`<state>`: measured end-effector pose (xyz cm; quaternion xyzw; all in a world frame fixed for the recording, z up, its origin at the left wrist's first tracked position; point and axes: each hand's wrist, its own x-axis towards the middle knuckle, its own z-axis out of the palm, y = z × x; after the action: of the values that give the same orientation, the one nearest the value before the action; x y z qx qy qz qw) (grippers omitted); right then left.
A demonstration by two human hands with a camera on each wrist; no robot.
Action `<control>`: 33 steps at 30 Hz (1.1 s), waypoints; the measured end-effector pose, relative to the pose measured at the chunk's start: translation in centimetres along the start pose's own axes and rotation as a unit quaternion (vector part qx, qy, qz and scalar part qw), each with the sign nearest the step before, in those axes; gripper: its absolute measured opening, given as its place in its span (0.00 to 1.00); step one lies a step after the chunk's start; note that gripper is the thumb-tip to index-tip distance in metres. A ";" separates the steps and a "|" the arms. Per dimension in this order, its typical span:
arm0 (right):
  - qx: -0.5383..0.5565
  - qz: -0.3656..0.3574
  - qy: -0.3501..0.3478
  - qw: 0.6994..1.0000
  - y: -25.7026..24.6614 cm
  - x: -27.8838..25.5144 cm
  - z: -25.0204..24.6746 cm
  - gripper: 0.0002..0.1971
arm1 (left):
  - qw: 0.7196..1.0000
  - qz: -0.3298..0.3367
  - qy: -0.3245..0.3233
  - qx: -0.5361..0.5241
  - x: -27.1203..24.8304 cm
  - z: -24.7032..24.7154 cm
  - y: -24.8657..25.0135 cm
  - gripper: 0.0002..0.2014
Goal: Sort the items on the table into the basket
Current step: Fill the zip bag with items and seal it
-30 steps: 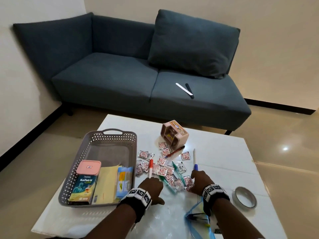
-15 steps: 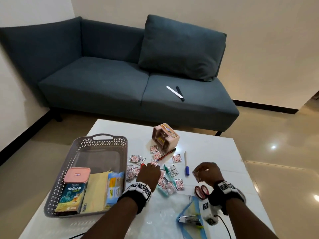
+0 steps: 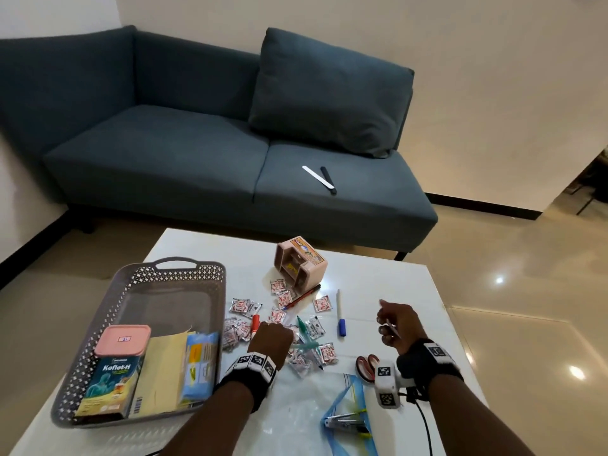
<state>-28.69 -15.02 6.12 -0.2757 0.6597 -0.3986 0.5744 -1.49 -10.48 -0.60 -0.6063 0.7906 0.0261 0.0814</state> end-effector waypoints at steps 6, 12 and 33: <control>-0.381 -0.086 -0.036 0.920 1.1 1.8 5.2 0.24 | 0.986 -0.053 -0.014 -0.155 0.3 0.0 -2.1 0.17; -0.659 -0.155 -0.071 0.732 3.1 2.0 8.1 0.12 | 0.970 -0.056 -0.039 -0.235 -0.2 0.2 -3.1 0.12; -0.228 -0.192 -0.001 0.955 -0.1 3.1 6.5 0.06 | 0.913 -0.206 -0.043 -0.350 1.7 -7.0 -9.1 0.13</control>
<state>-22.95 -18.96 4.41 -0.5211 0.6670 -0.3403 0.4096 6.17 -15.52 6.52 -0.7436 0.5844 0.3097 -0.0980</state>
